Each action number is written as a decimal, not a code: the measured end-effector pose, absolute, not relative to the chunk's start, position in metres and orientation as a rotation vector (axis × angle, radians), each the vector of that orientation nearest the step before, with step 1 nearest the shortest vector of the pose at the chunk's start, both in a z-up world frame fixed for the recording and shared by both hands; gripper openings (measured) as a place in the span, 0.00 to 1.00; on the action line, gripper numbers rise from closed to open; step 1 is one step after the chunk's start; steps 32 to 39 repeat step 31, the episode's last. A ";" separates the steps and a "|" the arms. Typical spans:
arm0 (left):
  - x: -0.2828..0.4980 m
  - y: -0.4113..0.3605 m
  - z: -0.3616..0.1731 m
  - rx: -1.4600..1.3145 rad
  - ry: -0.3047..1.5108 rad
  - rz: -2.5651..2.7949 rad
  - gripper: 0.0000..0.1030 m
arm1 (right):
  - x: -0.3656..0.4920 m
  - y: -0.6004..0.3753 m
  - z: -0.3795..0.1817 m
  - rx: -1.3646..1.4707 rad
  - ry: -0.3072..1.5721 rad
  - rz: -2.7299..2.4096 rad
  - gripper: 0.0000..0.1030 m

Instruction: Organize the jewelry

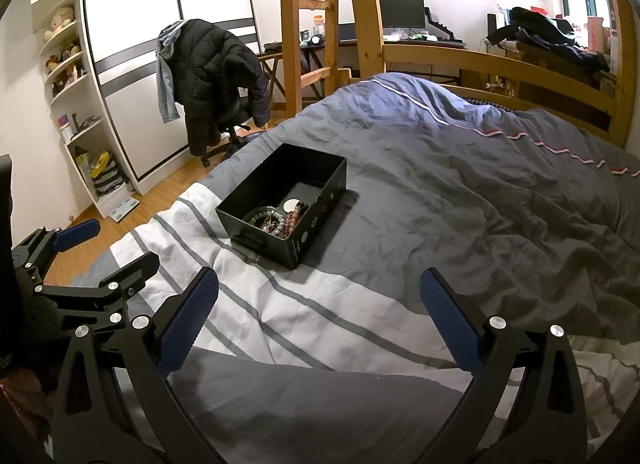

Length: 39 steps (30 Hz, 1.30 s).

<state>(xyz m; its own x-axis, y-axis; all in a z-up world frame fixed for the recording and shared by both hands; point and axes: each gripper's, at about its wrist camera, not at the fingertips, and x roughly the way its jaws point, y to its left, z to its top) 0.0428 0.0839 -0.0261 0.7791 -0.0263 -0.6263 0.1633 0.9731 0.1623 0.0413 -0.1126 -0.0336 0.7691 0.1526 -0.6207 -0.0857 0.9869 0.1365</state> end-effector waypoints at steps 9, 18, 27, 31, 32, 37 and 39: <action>0.043 0.084 -0.026 0.214 0.670 -0.104 0.93 | 0.041 -0.110 -0.034 0.100 0.683 0.132 0.96; 0.043 0.084 -0.025 0.218 0.669 -0.103 0.93 | 0.040 -0.107 -0.037 0.099 0.685 0.132 0.96; 0.042 0.084 -0.025 0.216 0.668 -0.104 0.93 | 0.040 -0.108 -0.036 0.101 0.686 0.132 0.96; 0.043 0.083 -0.026 0.219 0.668 -0.104 0.93 | 0.037 -0.105 -0.043 0.104 0.690 0.132 0.96; 0.043 0.083 -0.026 0.219 0.668 -0.104 0.93 | 0.037 -0.105 -0.043 0.104 0.690 0.132 0.96; 0.043 0.083 -0.026 0.219 0.668 -0.104 0.93 | 0.037 -0.105 -0.043 0.104 0.690 0.132 0.96; 0.043 0.083 -0.026 0.219 0.668 -0.104 0.93 | 0.037 -0.105 -0.043 0.104 0.690 0.132 0.96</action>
